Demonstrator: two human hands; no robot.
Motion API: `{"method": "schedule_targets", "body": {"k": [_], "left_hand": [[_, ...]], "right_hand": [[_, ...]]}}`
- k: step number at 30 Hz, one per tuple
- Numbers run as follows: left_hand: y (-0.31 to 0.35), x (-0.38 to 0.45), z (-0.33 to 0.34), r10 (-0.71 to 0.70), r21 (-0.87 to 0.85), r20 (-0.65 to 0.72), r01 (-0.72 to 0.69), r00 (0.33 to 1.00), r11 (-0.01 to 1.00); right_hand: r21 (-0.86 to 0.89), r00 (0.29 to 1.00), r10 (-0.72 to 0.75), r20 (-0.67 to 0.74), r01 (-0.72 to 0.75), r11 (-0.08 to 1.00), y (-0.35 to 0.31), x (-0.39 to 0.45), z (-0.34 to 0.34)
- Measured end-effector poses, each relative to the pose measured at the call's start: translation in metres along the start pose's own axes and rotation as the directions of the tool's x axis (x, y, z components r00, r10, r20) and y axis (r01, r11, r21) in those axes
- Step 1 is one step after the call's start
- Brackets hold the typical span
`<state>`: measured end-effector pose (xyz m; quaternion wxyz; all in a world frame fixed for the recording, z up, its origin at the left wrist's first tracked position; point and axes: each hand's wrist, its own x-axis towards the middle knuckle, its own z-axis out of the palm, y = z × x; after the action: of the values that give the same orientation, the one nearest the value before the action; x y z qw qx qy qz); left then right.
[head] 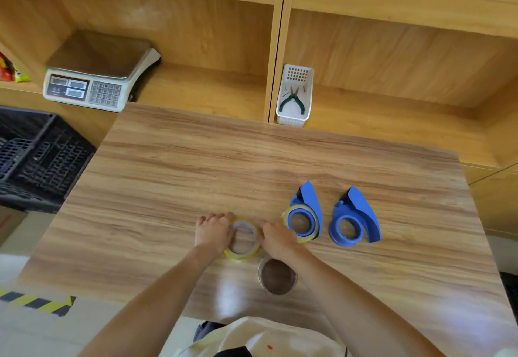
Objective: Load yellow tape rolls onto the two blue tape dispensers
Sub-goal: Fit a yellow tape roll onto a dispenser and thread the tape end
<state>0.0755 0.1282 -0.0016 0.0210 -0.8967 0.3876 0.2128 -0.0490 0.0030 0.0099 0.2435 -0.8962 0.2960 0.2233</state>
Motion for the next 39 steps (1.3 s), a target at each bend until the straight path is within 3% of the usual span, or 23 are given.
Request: {"method": "schedule_targets", "body": {"k": [13, 24, 32, 39], "left_hand": [[-0.01, 0.006, 0.002, 0.145, 0.01, -0.127, -0.145, 0.981, 0.989], [0.008, 0.005, -0.02, 0.168, 0.064, -0.371, -0.156, 0.913, 0.986], [0.059, 0.0, -0.033, 0.181, 0.026, -0.483, -0.193, 0.856, 0.981], [0.14, 0.005, -0.033, 0.247, -0.05, -0.495, -0.311, 0.833, 0.949]], "right_hand": [[0.052, 0.997, 0.071, -0.011, -0.07, 0.996, -0.009, 0.009, 0.008], [0.107, 0.982, 0.044, -0.185, -0.024, 0.994, -0.005, -0.01, -0.024], [0.197, 0.955, 0.089, -0.283, -0.033, 0.98, 0.033, -0.039, -0.05], [0.302, 0.915, 0.241, -0.324, -0.141, 0.943, 0.101, -0.072, -0.065]]}}
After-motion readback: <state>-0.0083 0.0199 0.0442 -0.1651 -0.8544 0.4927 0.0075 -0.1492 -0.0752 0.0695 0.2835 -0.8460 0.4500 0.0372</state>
